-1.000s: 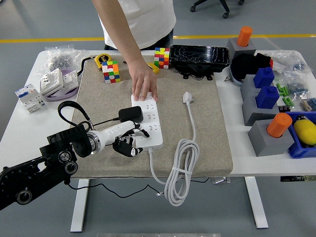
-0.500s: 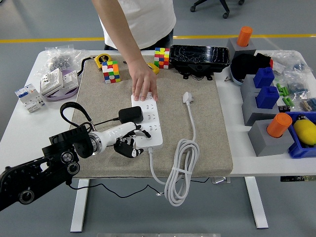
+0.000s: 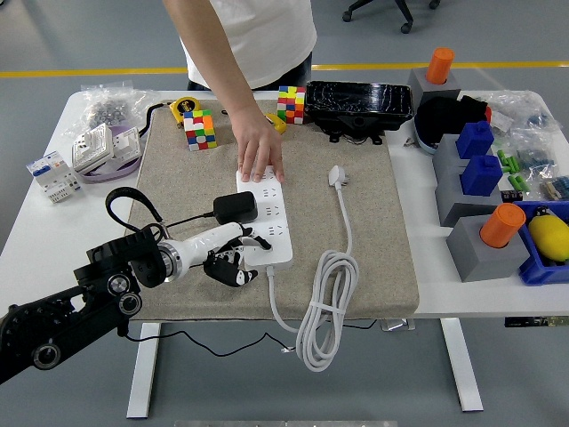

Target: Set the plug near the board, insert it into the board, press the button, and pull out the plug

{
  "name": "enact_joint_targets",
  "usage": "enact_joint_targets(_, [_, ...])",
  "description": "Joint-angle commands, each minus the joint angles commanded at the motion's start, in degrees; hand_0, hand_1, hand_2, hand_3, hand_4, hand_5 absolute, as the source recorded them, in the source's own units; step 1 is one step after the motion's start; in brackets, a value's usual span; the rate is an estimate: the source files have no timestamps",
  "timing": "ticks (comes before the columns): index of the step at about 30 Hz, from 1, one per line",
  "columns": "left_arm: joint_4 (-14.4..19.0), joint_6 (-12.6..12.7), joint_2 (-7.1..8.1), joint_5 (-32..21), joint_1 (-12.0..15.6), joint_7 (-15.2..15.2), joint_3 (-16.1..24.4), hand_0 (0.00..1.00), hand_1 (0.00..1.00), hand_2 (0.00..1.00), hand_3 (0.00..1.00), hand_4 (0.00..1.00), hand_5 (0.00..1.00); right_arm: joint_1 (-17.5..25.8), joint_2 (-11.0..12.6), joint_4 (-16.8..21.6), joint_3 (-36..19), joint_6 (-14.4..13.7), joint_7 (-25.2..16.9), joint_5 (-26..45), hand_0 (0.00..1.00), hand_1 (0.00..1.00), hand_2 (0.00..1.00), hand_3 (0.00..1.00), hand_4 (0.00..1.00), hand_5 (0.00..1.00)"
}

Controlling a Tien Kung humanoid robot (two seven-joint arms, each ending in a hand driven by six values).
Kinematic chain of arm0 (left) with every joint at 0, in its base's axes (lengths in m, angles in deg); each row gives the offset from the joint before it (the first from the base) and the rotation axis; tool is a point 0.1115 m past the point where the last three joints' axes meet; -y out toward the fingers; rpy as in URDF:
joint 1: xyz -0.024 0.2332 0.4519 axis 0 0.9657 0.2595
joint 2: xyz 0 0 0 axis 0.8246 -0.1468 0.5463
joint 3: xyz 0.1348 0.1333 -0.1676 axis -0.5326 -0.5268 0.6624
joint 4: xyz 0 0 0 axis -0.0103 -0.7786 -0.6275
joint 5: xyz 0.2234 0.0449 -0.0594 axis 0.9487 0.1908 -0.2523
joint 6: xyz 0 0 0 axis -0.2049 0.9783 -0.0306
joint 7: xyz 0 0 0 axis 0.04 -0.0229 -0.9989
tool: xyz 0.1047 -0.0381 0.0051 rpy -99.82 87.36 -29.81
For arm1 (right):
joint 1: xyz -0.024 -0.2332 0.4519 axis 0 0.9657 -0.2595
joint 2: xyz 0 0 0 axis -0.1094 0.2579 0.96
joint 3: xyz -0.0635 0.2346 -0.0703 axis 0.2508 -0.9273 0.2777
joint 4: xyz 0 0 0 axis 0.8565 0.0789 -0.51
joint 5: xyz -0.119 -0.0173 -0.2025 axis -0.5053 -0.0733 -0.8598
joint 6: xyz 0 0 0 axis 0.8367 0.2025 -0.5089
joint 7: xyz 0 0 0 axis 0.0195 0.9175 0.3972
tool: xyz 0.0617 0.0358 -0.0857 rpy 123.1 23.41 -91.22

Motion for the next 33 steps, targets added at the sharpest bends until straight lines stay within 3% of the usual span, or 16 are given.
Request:
enact_joint_targets(5, [-0.5, 3.7, 0.09, -2.8, 0.4, -3.7, 2.1, 0.127, 0.046, 0.179, 0.618, 0.710, 0.010, 0.1, -0.2, 0.0, -0.2, 0.0, 0.0, 0.0, 0.674, 0.676, 0.672, 0.588, 0.984, 0.529])
enact_joint_targets(8, [-2.1, 8.7, -0.03, -2.3, 0.5, -7.2, 2.5, 0.127, 0.046, 0.179, 0.618, 0.710, 0.010, 0.1, -0.4, 0.0, -0.3, 0.0, 0.0, -0.1, 0.674, 0.676, 0.672, 0.588, 0.984, 0.529])
enact_joint_targets(9, [-2.3, 10.1, -0.08, -2.6, 0.5, -7.9, 2.6, 0.206, 0.130, 0.264, 0.600, 0.728, 0.080, 0.1, -0.4, 0.0, -0.3, 0.0, 0.0, -0.1, 0.673, 0.677, 0.672, 0.588, 0.984, 0.529])
enact_joint_targets(14, [-4.9, 17.2, -1.28, -2.0, 0.2, -12.0, 2.8, 0.206, 0.130, 0.264, 0.600, 0.728, 0.080, 0.4, -0.8, -0.1, -0.5, 0.0, 0.0, 0.0, 0.673, 0.677, 0.672, 0.588, 0.984, 0.529])
enact_joint_targets(15, [-5.3, 17.9, -1.53, -0.9, 0.0, -12.4, 2.7, 0.410, 0.503, 0.523, 0.595, 0.806, 0.123, 0.5, -0.8, -0.1, -0.6, 0.0, 0.0, 0.0, 0.676, 0.676, 0.672, 0.588, 0.984, 0.529])
enact_joint_targets(18, [-6.9, 20.4, -2.49, 1.8, -0.7, -13.9, 2.3, 0.410, 0.503, 0.523, 0.595, 0.806, 0.123, 0.5, -0.9, -0.1, -0.6, 0.0, 0.0, 0.1, 0.676, 0.676, 0.672, 0.588, 0.984, 0.529])
enact_joint_targets(20, [-8.2, 20.9, -3.14, 4.2, -1.3, -13.9, 1.8, 0.410, 0.503, 0.523, 0.595, 0.806, 0.123, 0.5, -1.0, -0.1, -0.8, 0.0, -0.1, 0.1, 0.676, 0.676, 0.672, 0.588, 0.984, 0.529])
enact_joint_targets(21, [-8.9, 21.0, -3.42, 5.3, -1.7, -13.8, 1.5, 0.748, 0.794, 0.766, 0.789, 0.998, 0.241, 0.5, -1.0, -0.1, -0.8, 0.0, -0.1, 0.1, 0.675, 0.677, 0.672, 0.588, 0.985, 0.530])
enact_joint_targets(26, [-12.0, 18.8, -4.38, 8.1, -3.2, -10.4, -0.3, 0.748, 0.794, 0.766, 0.789, 0.998, 0.241, 0.4, -1.2, -0.1, -0.9, 0.1, 0.0, 0.1, 0.675, 0.677, 0.672, 0.588, 0.985, 0.530])
enact_joint_targets(27, [-12.5, 18.5, -4.50, 8.2, -3.4, -10.0, -0.6, 0.815, 0.875, 0.869, 0.857, 0.998, 0.306, 0.4, -1.2, -0.1, -0.9, 0.1, 0.0, 0.1, 0.677, 0.676, 0.671, 0.587, 0.985, 0.529])
enact_joint_targets(28, [-13.2, 18.1, -4.68, 8.5, -3.6, -9.4, -1.1, 0.815, 0.875, 0.869, 0.857, 0.998, 0.306, 0.4, -1.2, -0.2, -0.8, 0.1, -0.1, 0.2, 0.677, 0.676, 0.671, 0.587, 0.985, 0.529])
enact_joint_targets(33, [-15.2, 18.8, -5.16, 8.9, -3.8, -9.6, -2.4, 0.802, 0.855, 0.853, 0.854, 0.998, 0.337, 0.5, -1.3, -0.2, -0.8, 0.0, -0.1, 0.3, 0.675, 0.676, 0.671, 0.587, 0.984, 0.529])
